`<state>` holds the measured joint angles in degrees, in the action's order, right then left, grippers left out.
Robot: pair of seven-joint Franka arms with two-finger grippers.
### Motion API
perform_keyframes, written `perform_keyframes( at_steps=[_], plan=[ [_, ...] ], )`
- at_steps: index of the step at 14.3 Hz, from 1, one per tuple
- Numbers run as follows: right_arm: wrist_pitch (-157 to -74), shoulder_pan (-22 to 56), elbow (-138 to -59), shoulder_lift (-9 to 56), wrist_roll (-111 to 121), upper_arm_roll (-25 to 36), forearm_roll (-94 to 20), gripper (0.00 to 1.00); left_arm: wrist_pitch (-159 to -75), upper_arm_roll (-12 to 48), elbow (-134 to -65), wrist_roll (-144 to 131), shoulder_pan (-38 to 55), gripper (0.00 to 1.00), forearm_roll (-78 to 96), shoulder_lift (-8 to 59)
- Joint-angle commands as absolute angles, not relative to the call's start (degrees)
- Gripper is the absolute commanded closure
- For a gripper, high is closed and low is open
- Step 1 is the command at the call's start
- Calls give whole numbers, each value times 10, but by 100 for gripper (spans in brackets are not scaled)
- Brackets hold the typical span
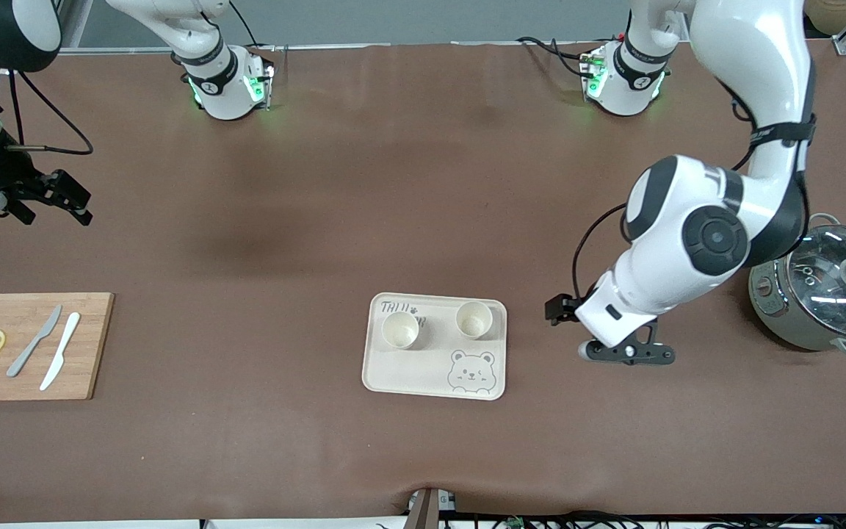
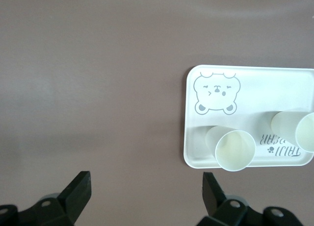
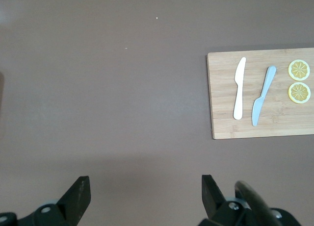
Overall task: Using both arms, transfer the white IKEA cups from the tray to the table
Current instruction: 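Reach the left gripper down to the cup on the tray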
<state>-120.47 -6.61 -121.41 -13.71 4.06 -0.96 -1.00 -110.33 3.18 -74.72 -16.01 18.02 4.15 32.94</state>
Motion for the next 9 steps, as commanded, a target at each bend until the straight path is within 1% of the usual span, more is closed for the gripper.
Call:
perform_keyframes(
  at_steps=[1,5,9],
  plan=[
    [-1215,-71,-1235,-158,43,-12,-19,0,-1100,20,-727,-194,208,0,26,352],
    [-1210,-72,-1225,-155,44,-11,-19,0,-1174,14,-726,-252,252,0,17,397],
    [-1204,-71,-1217,-153,44,-11,-18,0,-1189,-27,-726,-265,303,0,15,407]
  ],
)
